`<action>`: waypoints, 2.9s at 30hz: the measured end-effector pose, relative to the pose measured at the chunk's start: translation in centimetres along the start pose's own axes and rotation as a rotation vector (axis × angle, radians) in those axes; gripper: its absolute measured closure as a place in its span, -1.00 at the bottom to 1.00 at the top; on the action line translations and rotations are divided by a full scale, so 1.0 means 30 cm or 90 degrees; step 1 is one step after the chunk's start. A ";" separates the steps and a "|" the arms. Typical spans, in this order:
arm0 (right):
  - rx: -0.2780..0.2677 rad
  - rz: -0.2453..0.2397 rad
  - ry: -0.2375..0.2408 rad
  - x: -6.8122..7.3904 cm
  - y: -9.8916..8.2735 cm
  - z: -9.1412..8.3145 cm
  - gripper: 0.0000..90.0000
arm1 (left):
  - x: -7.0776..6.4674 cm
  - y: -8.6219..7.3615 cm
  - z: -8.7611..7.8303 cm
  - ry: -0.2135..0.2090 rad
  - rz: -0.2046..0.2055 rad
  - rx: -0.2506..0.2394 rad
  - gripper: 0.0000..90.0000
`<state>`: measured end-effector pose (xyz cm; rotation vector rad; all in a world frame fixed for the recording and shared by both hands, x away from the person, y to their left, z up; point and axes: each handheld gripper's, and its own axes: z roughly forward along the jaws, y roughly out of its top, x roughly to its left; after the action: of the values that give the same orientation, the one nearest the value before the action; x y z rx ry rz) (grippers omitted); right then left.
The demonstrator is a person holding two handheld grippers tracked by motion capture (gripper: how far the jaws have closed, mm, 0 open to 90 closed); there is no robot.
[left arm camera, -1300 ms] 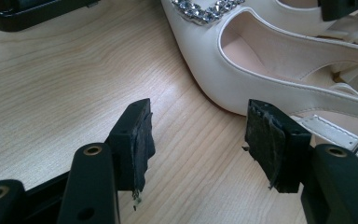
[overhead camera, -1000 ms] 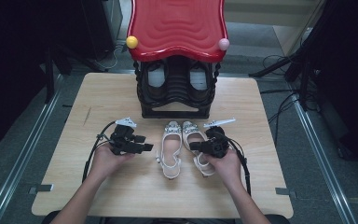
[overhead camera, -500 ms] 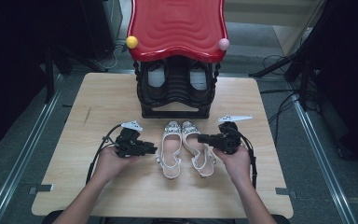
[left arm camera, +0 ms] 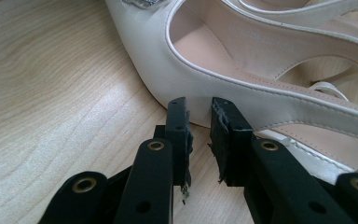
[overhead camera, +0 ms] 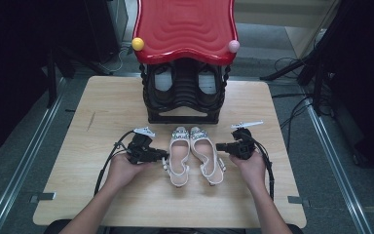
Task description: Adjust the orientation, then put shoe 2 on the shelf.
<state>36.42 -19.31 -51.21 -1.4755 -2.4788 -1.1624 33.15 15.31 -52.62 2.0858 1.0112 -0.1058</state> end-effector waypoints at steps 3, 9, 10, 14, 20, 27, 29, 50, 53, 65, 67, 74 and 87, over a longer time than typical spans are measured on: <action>0.002 -0.009 -0.013 0.015 0.001 0.016 1.00 | -0.004 0.000 0.003 0.002 0.004 0.001 0.73; -0.004 0.005 0.000 0.010 -0.006 0.018 1.00 | -0.009 -0.002 0.009 -0.009 -0.002 0.000 0.73; -0.009 0.005 0.003 0.010 -0.007 0.020 1.00 | -0.011 -0.002 0.010 -0.011 -0.003 0.000 0.73; -0.019 0.002 0.012 0.008 -0.017 0.023 1.00 | -0.011 -0.003 0.013 -0.015 -0.005 0.001 0.73; -0.021 0.000 0.014 0.015 -0.023 0.027 1.00 | -0.022 -0.004 0.023 -0.027 0.002 0.004 0.74; -0.030 0.013 0.022 0.014 -0.025 0.037 1.00 | -0.044 -0.005 0.035 -0.037 0.001 0.011 0.76; -0.027 0.010 0.019 0.017 -0.022 0.038 1.00 | -0.049 -0.005 0.035 -0.037 0.001 0.011 0.80; -0.071 -0.013 0.037 0.035 0.014 -0.025 0.77 | -0.047 -0.021 -0.062 -0.003 0.019 -0.010 0.39; -0.072 -0.023 0.043 0.058 0.023 -0.031 0.70 | -0.036 -0.028 -0.083 0.005 0.012 -0.021 0.33; -0.051 -0.064 0.047 0.147 0.061 0.000 0.55 | -0.009 -0.048 -0.122 0.026 0.000 -0.040 0.23; -0.049 -0.075 0.047 0.156 0.061 0.004 0.53 | -0.005 -0.049 -0.128 0.026 -0.001 -0.047 0.22; -0.034 -0.091 0.051 0.190 0.074 0.031 0.45 | 0.006 -0.055 -0.136 0.038 -0.002 -0.047 0.20; 0.028 -0.107 0.035 0.242 0.088 0.094 0.36 | 0.014 -0.061 -0.152 0.053 0.002 -0.051 0.20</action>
<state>35.39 -11.48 -48.94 -1.2266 -2.6158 -1.1465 31.04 19.38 -50.84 2.0329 1.0446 0.0232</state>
